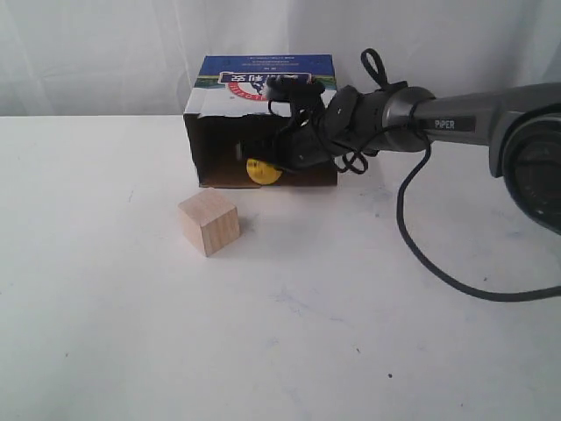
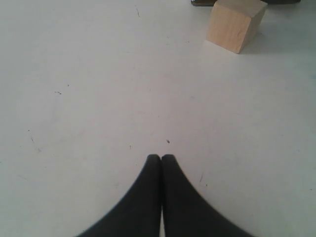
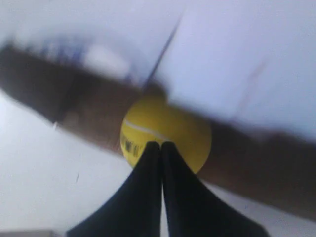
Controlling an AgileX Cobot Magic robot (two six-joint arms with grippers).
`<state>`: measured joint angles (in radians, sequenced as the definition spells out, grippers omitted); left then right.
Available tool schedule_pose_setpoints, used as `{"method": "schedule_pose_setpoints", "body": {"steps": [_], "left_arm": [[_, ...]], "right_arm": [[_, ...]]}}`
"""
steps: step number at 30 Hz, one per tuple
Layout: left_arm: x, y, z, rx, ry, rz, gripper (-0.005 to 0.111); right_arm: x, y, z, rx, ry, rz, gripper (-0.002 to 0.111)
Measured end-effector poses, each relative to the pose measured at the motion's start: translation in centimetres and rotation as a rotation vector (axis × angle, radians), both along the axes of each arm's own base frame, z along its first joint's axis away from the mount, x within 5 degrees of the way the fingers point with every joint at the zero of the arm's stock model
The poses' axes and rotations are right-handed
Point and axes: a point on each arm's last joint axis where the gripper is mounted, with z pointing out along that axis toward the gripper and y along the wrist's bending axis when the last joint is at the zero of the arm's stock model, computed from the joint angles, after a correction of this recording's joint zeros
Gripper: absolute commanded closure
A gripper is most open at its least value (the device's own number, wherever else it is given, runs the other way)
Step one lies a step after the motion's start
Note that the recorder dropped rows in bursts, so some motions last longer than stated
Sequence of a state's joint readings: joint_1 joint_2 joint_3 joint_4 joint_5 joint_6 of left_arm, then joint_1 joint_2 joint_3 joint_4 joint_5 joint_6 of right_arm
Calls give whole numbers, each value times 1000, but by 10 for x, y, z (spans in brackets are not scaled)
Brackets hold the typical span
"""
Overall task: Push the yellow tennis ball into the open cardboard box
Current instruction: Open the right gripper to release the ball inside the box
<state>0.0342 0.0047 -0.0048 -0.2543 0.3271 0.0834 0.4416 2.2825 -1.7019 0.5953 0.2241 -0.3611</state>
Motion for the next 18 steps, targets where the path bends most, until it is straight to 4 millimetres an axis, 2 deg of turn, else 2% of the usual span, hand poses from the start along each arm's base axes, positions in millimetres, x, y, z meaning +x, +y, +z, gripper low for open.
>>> {"method": "schedule_pose_setpoints", "body": {"steps": [4,10,18], "left_arm": [[0,0,0,0,0,0,107],[0,0,0,0,0,0,107],[0,0,0,0,0,0,107]], "right_arm": [[5,-5,12,15,-51,-29,108],[-10,19,35,15,-110,43,108],[-9,17,35,10,-106,47,108]]}}
